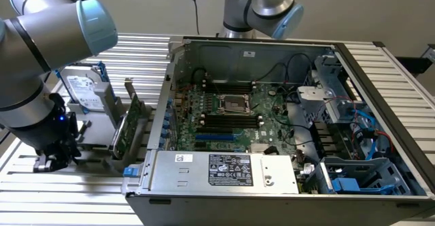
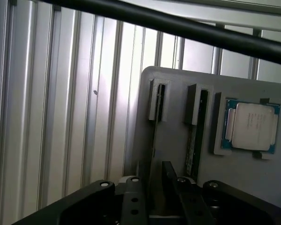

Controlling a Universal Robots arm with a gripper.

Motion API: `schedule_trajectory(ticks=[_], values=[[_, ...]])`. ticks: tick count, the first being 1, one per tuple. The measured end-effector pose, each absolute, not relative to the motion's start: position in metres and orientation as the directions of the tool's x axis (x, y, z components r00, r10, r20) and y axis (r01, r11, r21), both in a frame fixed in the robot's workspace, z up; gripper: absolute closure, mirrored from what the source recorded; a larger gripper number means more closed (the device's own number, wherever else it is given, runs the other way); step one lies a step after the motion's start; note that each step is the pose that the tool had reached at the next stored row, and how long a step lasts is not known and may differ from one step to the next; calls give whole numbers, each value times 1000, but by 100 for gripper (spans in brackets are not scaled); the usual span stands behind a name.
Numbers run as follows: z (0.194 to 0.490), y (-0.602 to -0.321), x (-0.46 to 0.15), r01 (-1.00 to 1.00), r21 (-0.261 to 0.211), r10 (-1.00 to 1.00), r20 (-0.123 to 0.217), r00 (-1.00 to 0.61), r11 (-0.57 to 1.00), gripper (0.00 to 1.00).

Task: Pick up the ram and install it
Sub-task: 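Pick up the ram and move it above insertion slot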

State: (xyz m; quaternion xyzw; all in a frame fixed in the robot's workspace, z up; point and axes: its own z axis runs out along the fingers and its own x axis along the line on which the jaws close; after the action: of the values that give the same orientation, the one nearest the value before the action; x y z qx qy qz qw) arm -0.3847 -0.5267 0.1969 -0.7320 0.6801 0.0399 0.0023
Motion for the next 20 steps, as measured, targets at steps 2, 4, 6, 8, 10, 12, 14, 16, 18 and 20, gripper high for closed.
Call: schedule_trajectory(ticks=[2,4,6,8,10,12,14,16,18,20], values=[[197,-527,-385,-996,51,-996,-61,67,-70,78],[197,-527,-385,-996,51,-996,-61,65,-68,86],[197,-527,-385,-996,51,-996,-61,65,-68,86],[197,-527,-385,-996,51,-996,-61,65,-68,86],[197,-527,-385,-996,51,-996,-61,65,-68,86],[197,-527,-385,-996,51,-996,-61,65,-68,86],[197,-527,-385,-996,51,-996,-61,65,-68,86],[197,-527,-385,-996,51,-996,-62,65,-68,86],[199,-527,-385,-996,51,-996,-61,65,-68,86],[203,-527,-385,-996,51,-996,-62,65,-68,86]])
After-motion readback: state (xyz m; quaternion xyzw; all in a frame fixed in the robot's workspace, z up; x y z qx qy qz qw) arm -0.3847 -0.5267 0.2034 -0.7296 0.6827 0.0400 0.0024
